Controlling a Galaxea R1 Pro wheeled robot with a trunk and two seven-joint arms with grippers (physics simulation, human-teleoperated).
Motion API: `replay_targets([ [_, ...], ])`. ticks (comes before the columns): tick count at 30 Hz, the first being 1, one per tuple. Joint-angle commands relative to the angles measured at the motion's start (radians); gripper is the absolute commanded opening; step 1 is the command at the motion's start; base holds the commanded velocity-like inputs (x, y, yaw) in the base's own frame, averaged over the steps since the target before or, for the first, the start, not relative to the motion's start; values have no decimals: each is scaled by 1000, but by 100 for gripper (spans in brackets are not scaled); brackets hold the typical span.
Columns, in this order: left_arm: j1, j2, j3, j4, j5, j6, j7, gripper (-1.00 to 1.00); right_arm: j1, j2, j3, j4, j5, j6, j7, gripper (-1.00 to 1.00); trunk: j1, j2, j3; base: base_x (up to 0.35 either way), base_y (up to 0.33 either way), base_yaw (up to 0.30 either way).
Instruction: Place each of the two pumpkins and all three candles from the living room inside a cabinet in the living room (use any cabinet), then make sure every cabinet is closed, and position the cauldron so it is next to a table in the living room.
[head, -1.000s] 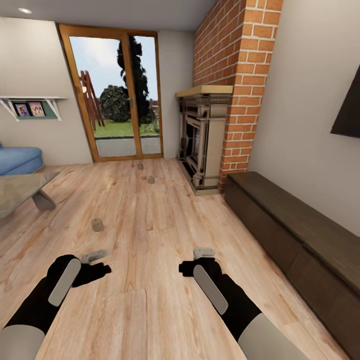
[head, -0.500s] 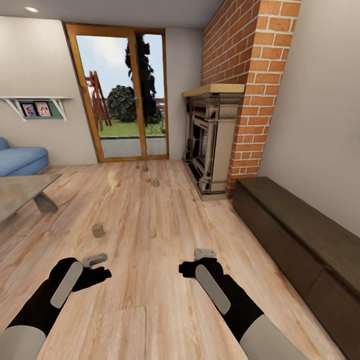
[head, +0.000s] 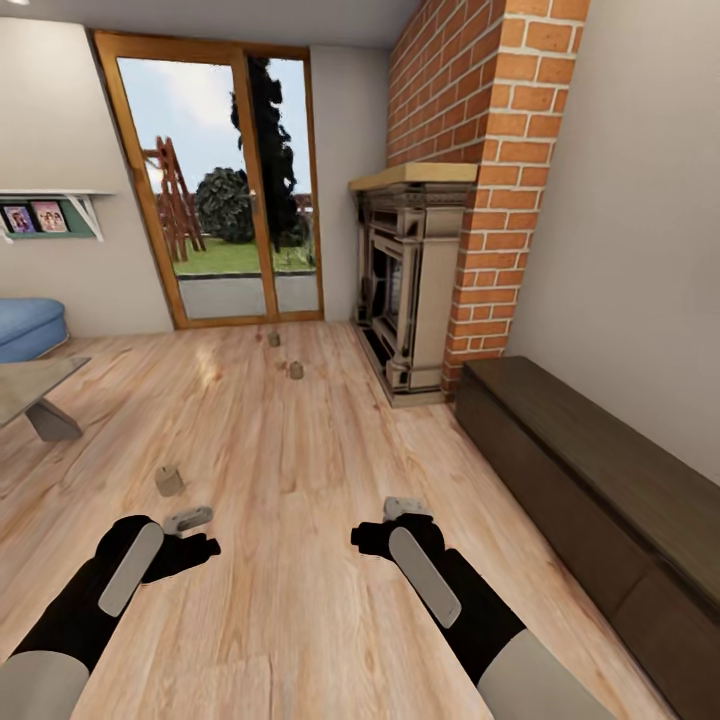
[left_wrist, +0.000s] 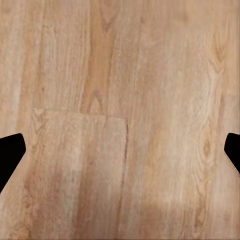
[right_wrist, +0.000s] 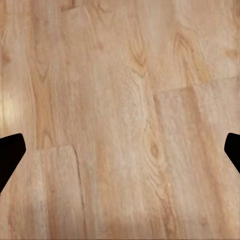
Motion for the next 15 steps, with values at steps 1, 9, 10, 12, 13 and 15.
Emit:
replay_targets([
  [1, -1, 1, -3, -1, 11, 1, 11, 100, -1, 0, 2, -1, -9, 0, -10, 100, 0, 0, -1, 285, 0, -11],
  [9, -1, -4, -4, -1, 11, 1, 11, 100, -1, -2, 2, -1, -10, 0, -10, 100, 0, 0, -1, 285, 4, -2],
  [10, -1, -3, -4, -1, 11, 1, 11, 100, -1, -2, 2, 0, -10, 0, -11, 100, 0, 0, -1, 286, 45, 0],
  [12, -1, -3, -4, -1, 11, 1, 11, 100, -1, -3, 1, 0, -10, 0, -11, 100, 0, 0, -1, 286, 63, 0],
  [13, -1, -4, -4, -1, 11, 1, 11, 100, -1, -3, 1, 0, -10, 0, -12, 100, 0, 0, -1, 286, 73, 0],
  [15, -1, -5, -4, -1, 11, 1, 11, 100, -1, -4, 0, 0, -11, 0, -12, 100, 0, 0, -1, 286, 89, 0],
])
